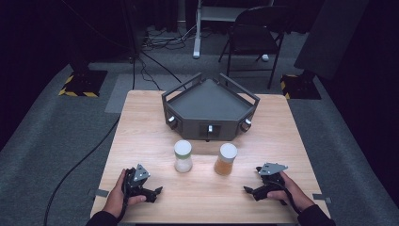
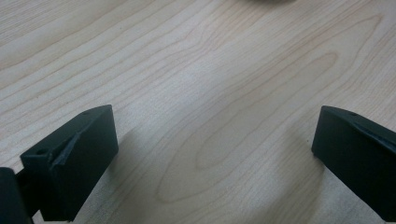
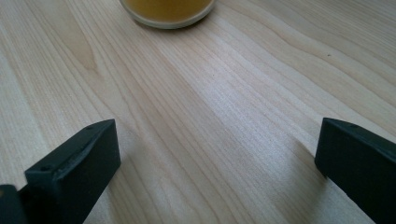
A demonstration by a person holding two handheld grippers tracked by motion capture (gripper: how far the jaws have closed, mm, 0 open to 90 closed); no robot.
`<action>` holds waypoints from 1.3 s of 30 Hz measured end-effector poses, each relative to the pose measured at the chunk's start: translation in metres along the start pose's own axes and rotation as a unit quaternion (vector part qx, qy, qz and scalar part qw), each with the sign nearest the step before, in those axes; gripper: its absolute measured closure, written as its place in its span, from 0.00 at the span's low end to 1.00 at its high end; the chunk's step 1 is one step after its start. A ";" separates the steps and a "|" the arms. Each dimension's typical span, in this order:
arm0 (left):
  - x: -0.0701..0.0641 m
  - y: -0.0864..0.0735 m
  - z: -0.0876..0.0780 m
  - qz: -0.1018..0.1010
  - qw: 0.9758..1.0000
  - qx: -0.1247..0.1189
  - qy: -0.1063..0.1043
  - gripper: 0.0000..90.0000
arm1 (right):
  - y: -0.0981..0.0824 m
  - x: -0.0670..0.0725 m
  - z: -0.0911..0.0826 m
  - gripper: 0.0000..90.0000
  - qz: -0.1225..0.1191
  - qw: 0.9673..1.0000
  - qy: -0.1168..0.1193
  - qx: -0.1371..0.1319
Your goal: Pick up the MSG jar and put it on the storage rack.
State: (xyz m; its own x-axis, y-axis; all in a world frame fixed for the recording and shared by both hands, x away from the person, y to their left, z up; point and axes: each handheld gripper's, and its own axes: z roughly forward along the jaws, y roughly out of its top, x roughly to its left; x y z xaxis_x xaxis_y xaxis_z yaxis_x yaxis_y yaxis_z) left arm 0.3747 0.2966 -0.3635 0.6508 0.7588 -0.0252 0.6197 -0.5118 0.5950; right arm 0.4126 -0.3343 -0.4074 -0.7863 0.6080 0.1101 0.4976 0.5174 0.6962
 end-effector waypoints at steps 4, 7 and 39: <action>0.000 0.000 0.000 0.000 1.000 0.000 0.001 0.00 | 0.000 0.000 0.000 0.00 0.000 1.000 0.000 0.000; 0.000 0.000 0.000 -0.001 1.000 0.000 0.001 0.00 | 0.000 0.000 0.000 0.00 0.000 1.000 0.000 0.000; -0.017 0.010 -0.014 0.024 0.998 -0.059 0.004 0.02 | 0.000 0.000 0.000 0.00 0.000 1.000 0.000 0.000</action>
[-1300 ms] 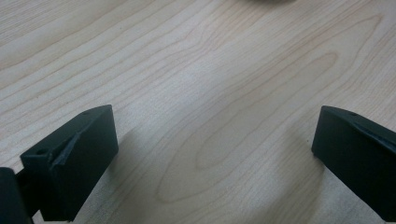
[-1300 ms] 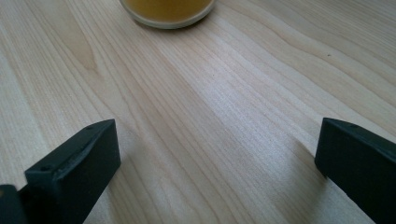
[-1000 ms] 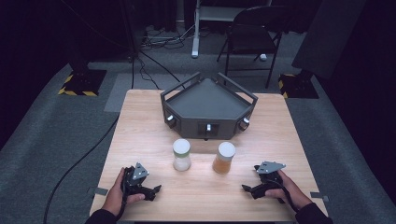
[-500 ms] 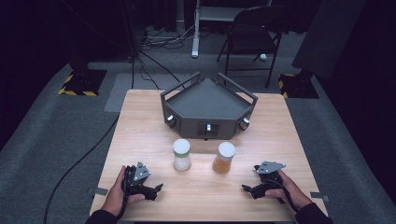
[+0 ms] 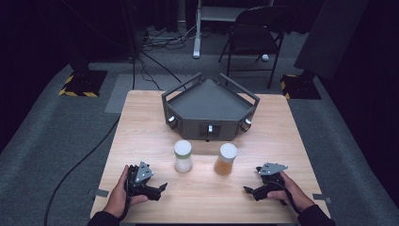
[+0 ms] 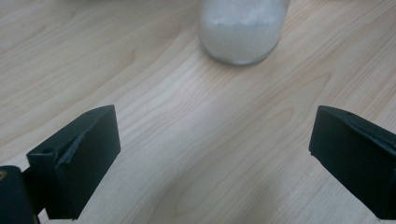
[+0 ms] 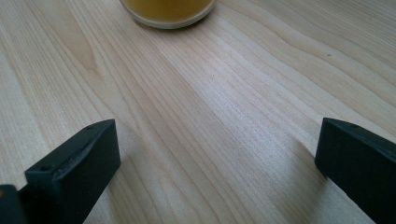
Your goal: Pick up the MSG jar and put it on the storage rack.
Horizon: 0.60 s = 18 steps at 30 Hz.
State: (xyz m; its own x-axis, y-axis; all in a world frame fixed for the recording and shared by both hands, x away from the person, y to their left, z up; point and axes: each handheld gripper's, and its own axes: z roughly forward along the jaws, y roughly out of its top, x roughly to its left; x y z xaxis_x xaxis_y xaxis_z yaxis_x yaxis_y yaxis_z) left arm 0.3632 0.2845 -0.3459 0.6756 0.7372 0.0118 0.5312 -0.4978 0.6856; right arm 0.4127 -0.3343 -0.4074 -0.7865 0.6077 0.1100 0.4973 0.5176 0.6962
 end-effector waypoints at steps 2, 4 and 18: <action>-0.001 0.002 -0.001 0.004 1.000 -0.006 -0.001 0.02 | 0.000 0.000 0.000 0.00 0.000 1.000 0.000 0.000; -0.001 0.005 -0.002 0.009 1.000 -0.008 -0.003 0.02 | 0.000 0.000 0.000 0.00 0.000 1.000 0.000 0.000; -0.004 0.018 -0.007 0.018 0.999 -0.034 -0.011 0.02 | 0.000 0.000 0.000 0.00 0.000 1.000 0.000 0.000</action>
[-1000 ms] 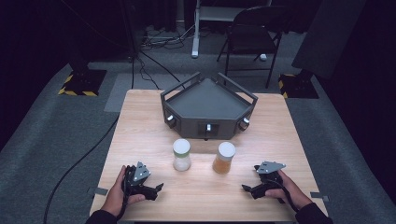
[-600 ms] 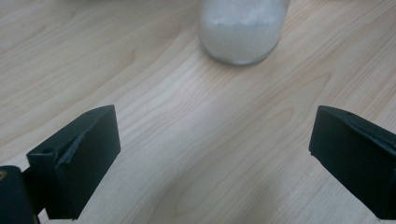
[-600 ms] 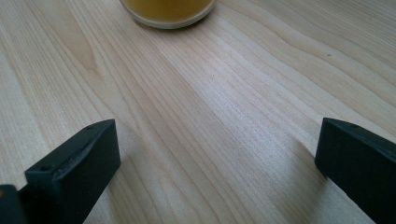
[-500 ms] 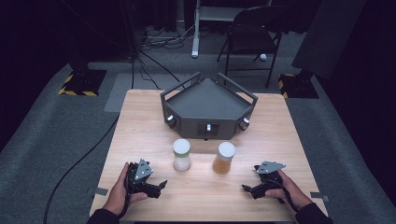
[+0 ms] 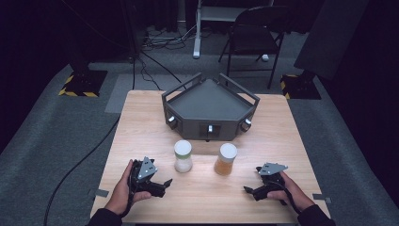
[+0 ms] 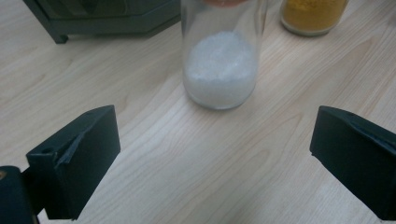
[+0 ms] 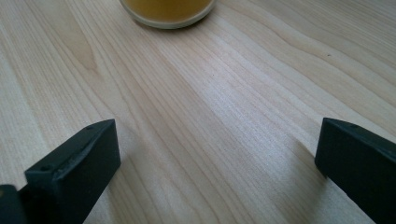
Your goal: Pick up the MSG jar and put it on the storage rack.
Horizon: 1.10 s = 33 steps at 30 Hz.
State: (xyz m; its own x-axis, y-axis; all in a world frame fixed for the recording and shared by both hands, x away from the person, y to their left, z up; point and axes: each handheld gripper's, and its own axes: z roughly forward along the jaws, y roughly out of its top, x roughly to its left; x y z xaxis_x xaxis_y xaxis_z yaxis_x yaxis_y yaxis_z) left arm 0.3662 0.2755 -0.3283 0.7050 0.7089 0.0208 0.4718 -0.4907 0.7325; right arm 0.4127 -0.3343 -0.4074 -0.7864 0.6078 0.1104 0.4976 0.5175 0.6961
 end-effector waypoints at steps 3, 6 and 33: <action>0.001 0.003 0.000 -0.004 1.000 -0.006 -0.003 0.01 | 0.000 0.000 0.000 0.00 0.000 1.000 0.000 0.000; 0.000 0.006 0.002 -0.002 1.000 -0.005 -0.005 0.02 | 0.000 0.000 0.000 0.00 0.000 1.000 0.000 0.000; 0.002 0.028 0.038 -0.020 0.999 -0.020 -0.023 0.02 | 0.000 0.000 0.000 0.00 -0.001 1.000 0.001 0.000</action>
State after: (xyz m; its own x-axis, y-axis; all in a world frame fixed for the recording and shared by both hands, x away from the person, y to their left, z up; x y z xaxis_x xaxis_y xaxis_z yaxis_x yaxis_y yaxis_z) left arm 0.4009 0.2436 -0.3336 0.7099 0.7033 -0.0391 0.4787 -0.4410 0.7592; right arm 0.4130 -0.3346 -0.4074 -0.7876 0.6063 0.1105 0.4966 0.5182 0.6963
